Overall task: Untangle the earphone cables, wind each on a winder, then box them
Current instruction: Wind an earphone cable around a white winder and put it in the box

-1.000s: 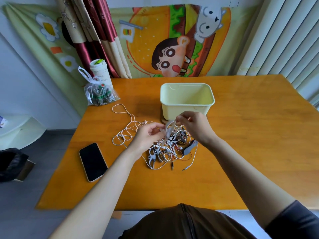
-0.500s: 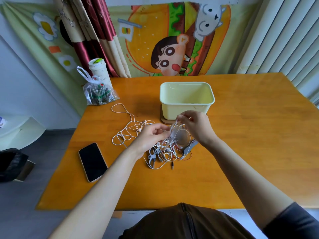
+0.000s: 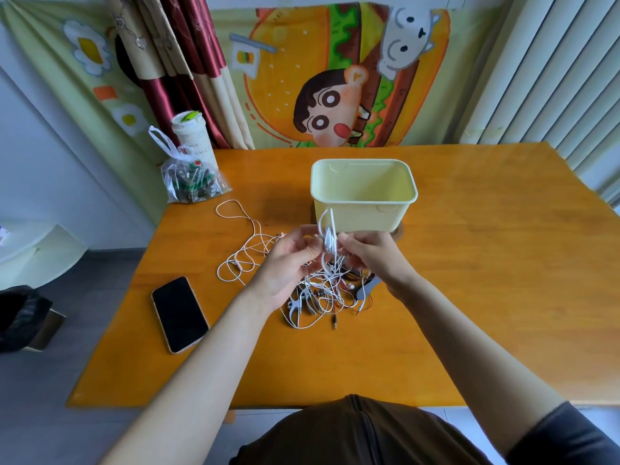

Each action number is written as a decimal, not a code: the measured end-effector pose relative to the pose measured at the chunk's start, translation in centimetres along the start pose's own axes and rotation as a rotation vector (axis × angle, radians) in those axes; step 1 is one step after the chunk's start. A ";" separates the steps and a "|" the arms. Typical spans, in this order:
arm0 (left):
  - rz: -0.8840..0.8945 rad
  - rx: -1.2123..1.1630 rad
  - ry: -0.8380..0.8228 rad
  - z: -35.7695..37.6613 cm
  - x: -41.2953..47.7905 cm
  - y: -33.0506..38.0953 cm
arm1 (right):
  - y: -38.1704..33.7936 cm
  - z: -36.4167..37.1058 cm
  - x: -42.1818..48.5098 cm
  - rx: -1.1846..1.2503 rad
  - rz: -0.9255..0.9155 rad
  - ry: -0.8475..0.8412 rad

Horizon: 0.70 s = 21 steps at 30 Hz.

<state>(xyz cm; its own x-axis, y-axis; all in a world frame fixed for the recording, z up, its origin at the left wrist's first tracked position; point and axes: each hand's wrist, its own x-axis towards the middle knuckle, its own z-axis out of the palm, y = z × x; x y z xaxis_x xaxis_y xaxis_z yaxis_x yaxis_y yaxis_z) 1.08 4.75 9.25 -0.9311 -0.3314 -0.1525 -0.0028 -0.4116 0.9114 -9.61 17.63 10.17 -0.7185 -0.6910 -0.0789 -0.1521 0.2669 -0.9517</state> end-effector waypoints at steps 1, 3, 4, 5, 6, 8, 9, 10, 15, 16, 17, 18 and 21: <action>0.001 -0.057 0.029 0.2 0.2 0.0 | 0.0 0.3 -0.2 0.038 0.029 -0.009; -0.006 -0.161 0.087 0.6 0.5 -0.1 | 0.3 1.0 -0.5 0.081 0.088 -0.025; -0.009 -0.202 0.117 0.6 0.6 -0.1 | 0.5 1.4 -0.7 0.086 0.110 -0.032; -0.013 -0.233 0.149 0.7 0.8 -0.2 | 0.7 1.7 -0.8 0.079 0.124 -0.032; -0.018 -0.247 0.185 0.7 0.9 -0.3 | 0.9 2.0 -1.0 0.063 0.124 -0.024; -0.027 -0.233 0.253 0.7 1.1 -0.6 | 1.1 2.4 -1.2 0.021 0.086 0.009; -0.031 -0.224 0.279 0.7 1.3 -0.7 | 1.1 2.6 -1.3 0.007 0.068 0.017; -0.035 -0.221 0.304 0.7 1.4 -0.7 | 1.1 2.6 -1.3 0.001 0.062 0.013; -0.048 -0.263 0.378 0.4 1.8 -0.7 | 0.9 2.6 -1.7 -0.037 0.070 -0.044; -0.052 -0.268 0.366 0.4 1.8 -0.7 | 0.8 2.6 -1.7 -0.043 0.070 -0.051; -0.057 -0.271 0.358 0.3 1.9 -0.7 | 0.7 2.5 -1.7 -0.049 0.070 -0.058; -0.062 -0.272 0.360 0.4 1.9 -0.7 | 0.6 2.6 -1.7 -0.056 0.068 -0.063; -0.044 -0.188 0.430 0.4 1.9 -0.9 | 0.2 2.6 -1.7 -0.094 0.038 -0.056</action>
<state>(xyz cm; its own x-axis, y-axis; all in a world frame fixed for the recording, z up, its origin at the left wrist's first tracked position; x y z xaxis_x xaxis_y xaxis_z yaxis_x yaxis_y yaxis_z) -0.80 4.84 8.29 -0.6959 -0.6155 -0.3701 0.0639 -0.5663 0.8217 -6.66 17.07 9.35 -0.6861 -0.7150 -0.1340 -0.1902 0.3541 -0.9156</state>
